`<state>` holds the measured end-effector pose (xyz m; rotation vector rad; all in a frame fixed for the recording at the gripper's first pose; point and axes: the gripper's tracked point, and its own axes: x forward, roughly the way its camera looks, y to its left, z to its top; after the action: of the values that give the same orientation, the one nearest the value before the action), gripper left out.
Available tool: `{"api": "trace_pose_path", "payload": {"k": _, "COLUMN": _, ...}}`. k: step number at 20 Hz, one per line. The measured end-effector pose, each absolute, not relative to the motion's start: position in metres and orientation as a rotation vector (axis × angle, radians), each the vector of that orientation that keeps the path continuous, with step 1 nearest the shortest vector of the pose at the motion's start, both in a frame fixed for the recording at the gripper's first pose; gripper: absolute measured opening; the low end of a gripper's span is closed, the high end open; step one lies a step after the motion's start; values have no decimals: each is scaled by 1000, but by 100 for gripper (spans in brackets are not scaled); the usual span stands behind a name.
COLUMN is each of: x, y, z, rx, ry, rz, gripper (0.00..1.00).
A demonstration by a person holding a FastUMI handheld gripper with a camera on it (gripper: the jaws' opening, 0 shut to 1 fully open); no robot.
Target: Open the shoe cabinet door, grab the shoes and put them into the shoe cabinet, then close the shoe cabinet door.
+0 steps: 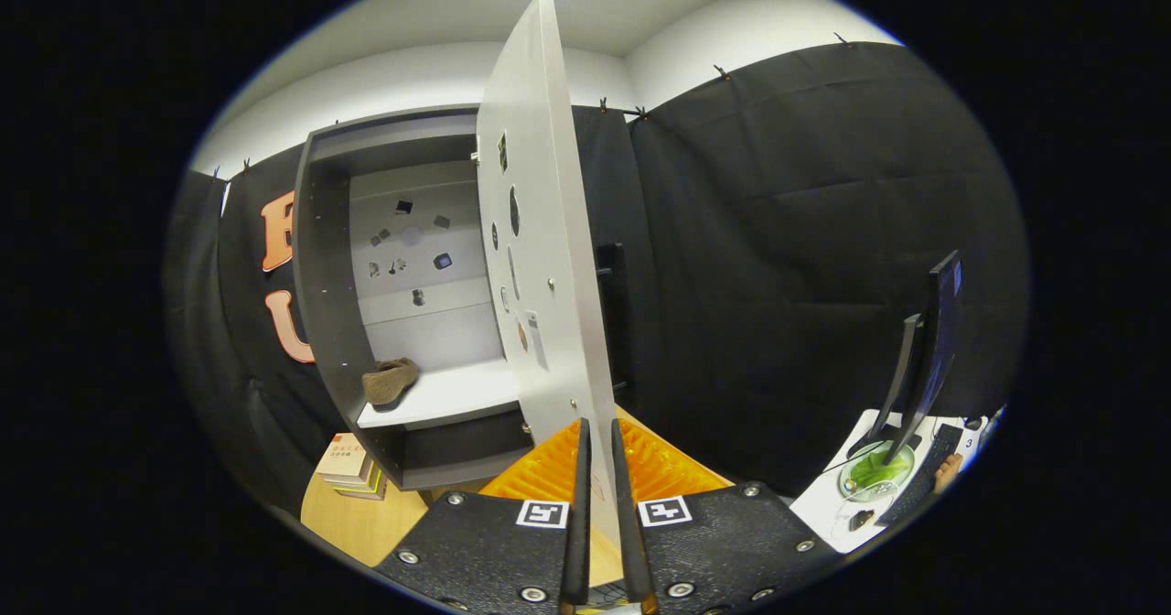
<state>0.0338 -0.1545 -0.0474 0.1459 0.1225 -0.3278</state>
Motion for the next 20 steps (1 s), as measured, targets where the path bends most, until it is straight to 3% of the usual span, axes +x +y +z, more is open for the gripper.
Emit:
{"api": "trace_pose_path", "payload": {"k": 6, "x": 26, "y": -98, "z": -87, "rx": 137, "ry": 189, "rz": -232, "gripper": 14}}
{"api": "trace_pose_path", "payload": {"k": 14, "x": 55, "y": 5, "z": -202, "rx": 113, "ry": 378, "rz": 4, "gripper": 14}}
{"api": "trace_pose_path", "payload": {"k": 20, "x": 88, "y": 41, "z": -291, "rx": 95, "ry": 511, "rz": 94, "gripper": 14}}
